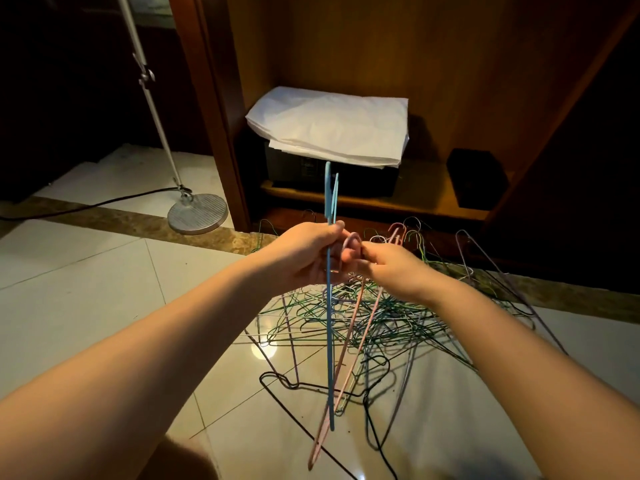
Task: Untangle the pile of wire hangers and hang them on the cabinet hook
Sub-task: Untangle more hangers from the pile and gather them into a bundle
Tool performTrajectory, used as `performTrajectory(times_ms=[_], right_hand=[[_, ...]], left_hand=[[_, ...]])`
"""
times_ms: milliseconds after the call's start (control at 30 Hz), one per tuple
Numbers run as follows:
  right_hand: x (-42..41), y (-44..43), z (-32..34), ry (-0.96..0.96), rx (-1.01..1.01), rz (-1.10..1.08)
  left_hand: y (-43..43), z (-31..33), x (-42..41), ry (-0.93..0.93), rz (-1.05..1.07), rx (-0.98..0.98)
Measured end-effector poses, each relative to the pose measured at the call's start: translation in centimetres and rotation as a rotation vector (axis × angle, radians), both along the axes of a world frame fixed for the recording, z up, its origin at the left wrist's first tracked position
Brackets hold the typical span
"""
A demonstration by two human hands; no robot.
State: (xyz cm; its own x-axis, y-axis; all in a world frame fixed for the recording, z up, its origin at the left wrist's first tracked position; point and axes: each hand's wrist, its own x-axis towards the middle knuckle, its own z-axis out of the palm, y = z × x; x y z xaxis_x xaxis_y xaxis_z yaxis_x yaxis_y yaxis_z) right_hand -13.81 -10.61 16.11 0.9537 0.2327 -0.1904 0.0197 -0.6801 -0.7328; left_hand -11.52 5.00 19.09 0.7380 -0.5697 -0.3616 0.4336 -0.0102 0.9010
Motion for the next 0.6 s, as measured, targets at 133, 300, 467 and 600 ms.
performTrajectory(times_ms=[133,300,467,600], right_hand=[[-0.6,-0.9,0.1,-0.006,-0.162,0.076],[-1.0,-2.3,1.6,-0.181,-0.149,-0.021],[-1.3,-4.5,3.1,-0.316,-0.22,-0.134],[-0.8,-5.9,3.1,-0.386,-0.334,-0.34]], left_hand=[[1.0,-0.1,0.4,-0.101,0.009,0.128],[2.2,-1.0,1.9,-0.309,0.187,0.487],[3.0,-1.7,3.2,-0.676,0.22,0.963],[3.9,-1.2,3.3,-0.976,0.324,1.074]])
